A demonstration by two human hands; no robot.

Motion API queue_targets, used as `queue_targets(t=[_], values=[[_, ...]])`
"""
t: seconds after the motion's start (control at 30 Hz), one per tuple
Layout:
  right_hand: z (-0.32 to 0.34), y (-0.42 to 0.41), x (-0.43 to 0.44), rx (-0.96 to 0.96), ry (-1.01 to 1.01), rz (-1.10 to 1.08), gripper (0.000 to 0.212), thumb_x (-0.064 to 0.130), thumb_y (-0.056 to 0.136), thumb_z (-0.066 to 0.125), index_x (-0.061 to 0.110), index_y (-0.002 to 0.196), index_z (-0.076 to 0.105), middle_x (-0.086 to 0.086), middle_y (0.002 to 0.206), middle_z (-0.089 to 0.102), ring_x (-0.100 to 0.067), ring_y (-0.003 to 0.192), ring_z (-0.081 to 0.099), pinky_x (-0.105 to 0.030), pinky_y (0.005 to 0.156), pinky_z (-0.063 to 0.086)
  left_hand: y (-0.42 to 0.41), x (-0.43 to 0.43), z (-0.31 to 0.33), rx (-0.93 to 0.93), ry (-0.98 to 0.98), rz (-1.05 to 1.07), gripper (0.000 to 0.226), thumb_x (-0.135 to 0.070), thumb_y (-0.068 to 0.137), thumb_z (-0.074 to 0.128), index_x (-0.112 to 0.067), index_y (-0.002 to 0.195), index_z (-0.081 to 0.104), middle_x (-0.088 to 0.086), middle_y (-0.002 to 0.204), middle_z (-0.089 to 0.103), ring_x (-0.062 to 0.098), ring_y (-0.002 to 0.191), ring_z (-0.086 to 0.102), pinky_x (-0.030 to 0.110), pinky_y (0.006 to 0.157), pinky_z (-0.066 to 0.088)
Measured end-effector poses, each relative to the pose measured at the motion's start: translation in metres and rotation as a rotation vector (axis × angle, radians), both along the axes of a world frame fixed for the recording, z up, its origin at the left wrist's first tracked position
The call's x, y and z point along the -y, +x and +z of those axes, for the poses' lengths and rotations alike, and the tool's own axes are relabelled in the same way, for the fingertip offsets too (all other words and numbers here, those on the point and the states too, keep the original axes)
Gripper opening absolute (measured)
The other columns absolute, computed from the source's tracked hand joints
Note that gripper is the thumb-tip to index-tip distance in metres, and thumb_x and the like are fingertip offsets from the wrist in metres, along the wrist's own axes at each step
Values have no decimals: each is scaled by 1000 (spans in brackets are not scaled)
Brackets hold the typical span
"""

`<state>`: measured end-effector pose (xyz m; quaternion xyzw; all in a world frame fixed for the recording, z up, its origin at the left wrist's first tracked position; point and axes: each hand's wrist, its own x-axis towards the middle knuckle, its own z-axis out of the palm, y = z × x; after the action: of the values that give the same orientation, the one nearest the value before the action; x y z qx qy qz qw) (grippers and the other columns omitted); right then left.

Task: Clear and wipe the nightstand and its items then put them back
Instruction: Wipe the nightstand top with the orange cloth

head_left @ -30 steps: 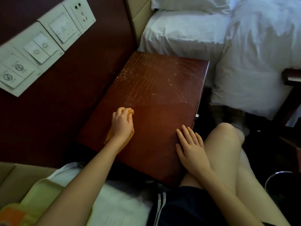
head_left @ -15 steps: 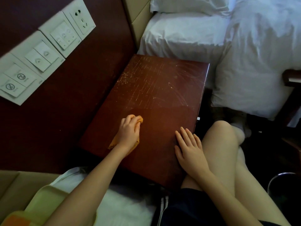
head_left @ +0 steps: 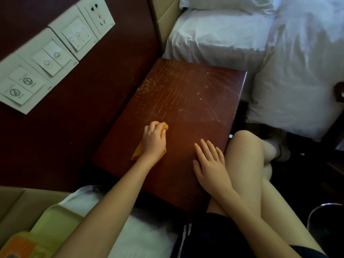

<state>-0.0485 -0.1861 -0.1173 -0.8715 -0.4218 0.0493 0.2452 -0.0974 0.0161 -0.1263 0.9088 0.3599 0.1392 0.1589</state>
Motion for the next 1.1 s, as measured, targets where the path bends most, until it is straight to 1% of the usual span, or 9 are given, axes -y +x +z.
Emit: queue_targets(t=[0.13, 0.2, 0.3, 0.47, 0.57, 0.73, 0.87, 0.93, 1.1], values=[[-1, 0, -3, 8, -42, 69, 50, 27, 89, 44, 7, 135, 47, -14, 141, 44, -34, 134, 34, -48, 108, 21, -26, 8, -3, -3, -6, -174, 30, -17, 93, 50, -17, 122, 59, 3, 118, 53, 19, 106, 44, 22, 85, 33], [-1, 0, -2, 17, -51, 74, 49, 26, 88, 46, 7, 133, 50, -14, 139, 47, -35, 132, 38, -50, 106, 24, -37, 2, -2, -8, -12, -172, 30, -18, 93, 50, -17, 122, 59, 3, 117, 53, 18, 106, 43, 22, 86, 33], [-2, 0, 2, 22, -50, 78, 48, 24, 88, 49, 6, 132, 50, -15, 138, 47, -36, 131, 39, -52, 106, 26, -39, -14, 0, -7, -7, -20, 29, -18, 94, 49, -17, 121, 59, 3, 120, 53, 19, 106, 44, 22, 83, 33], [-6, 2, 4, 7, -64, 106, 49, 24, 94, 48, 9, 140, 39, -12, 147, 35, -31, 139, 24, -44, 112, 12, -11, -33, 5, 8, -38, 217, 26, -19, 95, 45, -17, 117, 59, 4, 127, 50, 22, 111, 43, 23, 83, 33], [-5, 3, 4, -8, -77, 116, 50, 26, 96, 45, 12, 143, 34, -9, 150, 29, -28, 142, 18, -41, 113, 6, 6, -27, 4, 7, -32, 269, 26, -18, 95, 44, -17, 117, 59, 4, 127, 50, 23, 110, 43, 26, 83, 36], [-2, 1, 4, 8, -71, 95, 49, 21, 91, 56, 7, 137, 44, -14, 143, 41, -33, 136, 31, -47, 110, 19, 1, 0, -3, -4, 4, 55, 28, -18, 94, 46, -17, 119, 60, 4, 123, 53, 22, 107, 44, 29, 85, 38], [-2, 1, 3, 15, -77, 96, 49, 22, 91, 56, 7, 137, 44, -13, 143, 41, -33, 136, 32, -47, 110, 19, -23, 5, -5, -5, 13, -102, 29, -18, 93, 49, -17, 121, 59, 3, 119, 54, 21, 107, 45, 23, 84, 33], [-3, 2, 3, 19, -73, 86, 49, 21, 90, 57, 7, 135, 46, -14, 142, 43, -34, 134, 34, -48, 109, 21, -30, -4, -3, -2, 11, -85, 29, -18, 94, 49, -17, 120, 60, 3, 119, 54, 20, 106, 45, 23, 84, 34], [-5, 1, 2, 38, -46, 60, 50, 17, 85, 64, 4, 131, 51, -16, 138, 47, -36, 130, 40, -52, 105, 28, -12, -31, 3, 1, -8, 186, 27, -18, 96, 44, -16, 118, 59, 5, 126, 50, 22, 109, 43, 27, 85, 38]])
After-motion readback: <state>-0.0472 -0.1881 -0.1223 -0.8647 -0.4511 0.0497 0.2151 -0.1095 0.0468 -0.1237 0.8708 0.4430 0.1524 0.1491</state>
